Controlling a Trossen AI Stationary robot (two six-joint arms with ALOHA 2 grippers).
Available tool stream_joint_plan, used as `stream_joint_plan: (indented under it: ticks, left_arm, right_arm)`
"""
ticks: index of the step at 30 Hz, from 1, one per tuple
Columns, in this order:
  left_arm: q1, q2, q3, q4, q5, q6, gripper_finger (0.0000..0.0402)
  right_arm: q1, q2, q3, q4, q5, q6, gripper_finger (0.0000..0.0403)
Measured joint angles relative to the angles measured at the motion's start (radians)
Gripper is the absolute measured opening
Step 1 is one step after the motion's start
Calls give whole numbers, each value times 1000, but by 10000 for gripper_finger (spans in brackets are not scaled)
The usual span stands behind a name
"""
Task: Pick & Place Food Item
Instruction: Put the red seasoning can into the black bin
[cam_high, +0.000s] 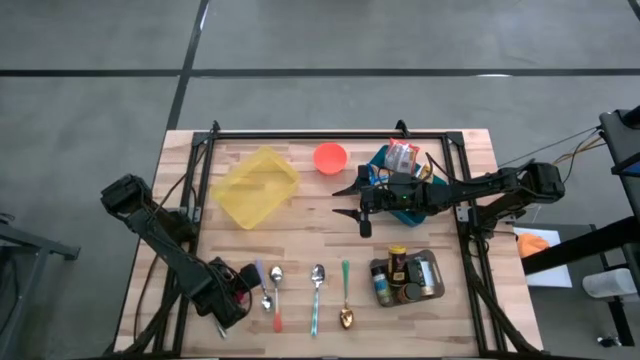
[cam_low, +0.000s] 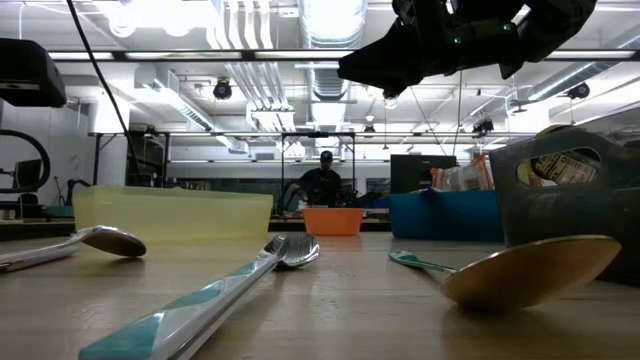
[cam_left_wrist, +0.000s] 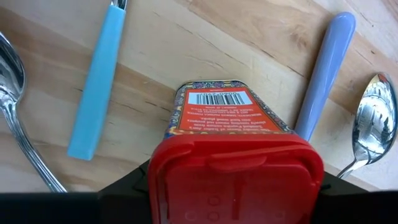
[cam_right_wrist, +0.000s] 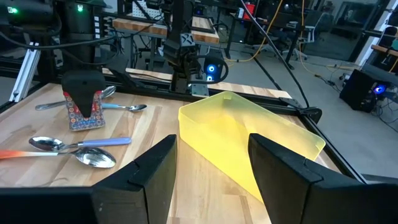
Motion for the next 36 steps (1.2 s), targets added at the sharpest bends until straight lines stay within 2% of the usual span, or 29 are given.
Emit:
stream_joint_plan:
  ticks: [6,20,28,31,36]
  left_arm:
    - [0,0,0,3,0,0,230]
    - [0,0,0,3,0,0,233]
    - [0,0,0,1,1,0,196]
    - [0,0,0,-1,4,0,193]
    - [0,0,0,0,-7,0,223]
  right_arm:
    - [0,0,0,0,0,0,196]
    - [0,0,0,0,0,0,196]
    - [0,0,0,0,0,0,196]
    - [0,0,0,0,0,0,196]
    - [0,0,0,0,0,0,196]
